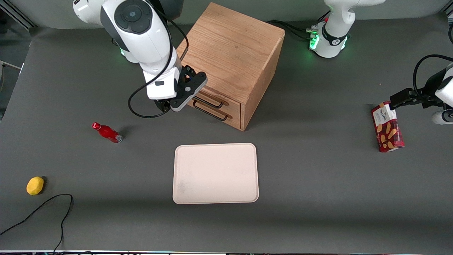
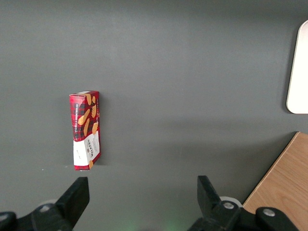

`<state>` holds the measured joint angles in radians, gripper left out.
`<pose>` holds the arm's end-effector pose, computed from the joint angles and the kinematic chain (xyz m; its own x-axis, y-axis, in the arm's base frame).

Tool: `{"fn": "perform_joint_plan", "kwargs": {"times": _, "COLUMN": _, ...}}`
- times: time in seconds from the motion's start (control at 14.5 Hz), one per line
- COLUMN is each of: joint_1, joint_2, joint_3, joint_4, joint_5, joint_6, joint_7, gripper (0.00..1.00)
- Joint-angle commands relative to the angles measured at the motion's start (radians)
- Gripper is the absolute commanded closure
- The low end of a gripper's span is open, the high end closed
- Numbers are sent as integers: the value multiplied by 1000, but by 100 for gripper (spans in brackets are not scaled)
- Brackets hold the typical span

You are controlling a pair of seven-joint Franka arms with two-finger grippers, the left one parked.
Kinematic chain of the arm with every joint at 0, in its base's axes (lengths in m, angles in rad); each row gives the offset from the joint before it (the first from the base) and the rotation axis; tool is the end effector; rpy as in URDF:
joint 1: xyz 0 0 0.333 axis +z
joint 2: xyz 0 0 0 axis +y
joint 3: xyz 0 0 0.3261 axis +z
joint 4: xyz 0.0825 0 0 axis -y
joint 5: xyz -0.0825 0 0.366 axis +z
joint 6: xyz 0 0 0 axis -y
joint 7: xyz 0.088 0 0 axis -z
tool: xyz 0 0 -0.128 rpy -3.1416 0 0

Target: Open upper drawer

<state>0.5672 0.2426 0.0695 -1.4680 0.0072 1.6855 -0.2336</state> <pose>0.4983 0.3638 0.5306 0.6464 0.7628 -0.0184 0.7623 -0.6466 -0.0288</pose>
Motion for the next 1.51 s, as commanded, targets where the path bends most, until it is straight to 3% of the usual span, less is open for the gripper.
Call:
{"fn": "perform_joint_plan", "kwargs": {"times": 0.0, "joint_1": 10, "joint_2": -23, "joint_3": -19, "joint_4": -37, "joint_5": 25, "joint_6": 3, "joint_7": -136, "gripper": 0}}
{"fn": "perform_joint_plan", "kwargs": {"times": 0.21, "joint_1": 8, "joint_2": -26, "joint_3": -20, "joint_4": -37, "joint_5": 42, "joint_6": 0, "joint_7": -144, "gripper": 0}}
{"fn": "perform_joint_plan", "kwargs": {"times": 0.41, "joint_1": 3, "joint_2": -29, "joint_3": -27, "joint_4": -35, "joint_5": 108, "joint_6": -4, "joint_7": -165, "gripper": 0}}
{"fn": "perform_joint_plan", "kwargs": {"times": 0.83, "joint_1": 8, "joint_2": -26, "joint_3": -25, "joint_4": -60, "joint_5": 108, "joint_6": 8, "joint_7": -165, "gripper": 0}}
{"fn": "perform_joint_plan", "kwargs": {"times": 1.45, "joint_1": 26, "joint_2": -31, "joint_3": -25, "joint_4": -196, "joint_5": 106, "joint_6": 158, "joint_7": -165, "gripper": 0}}
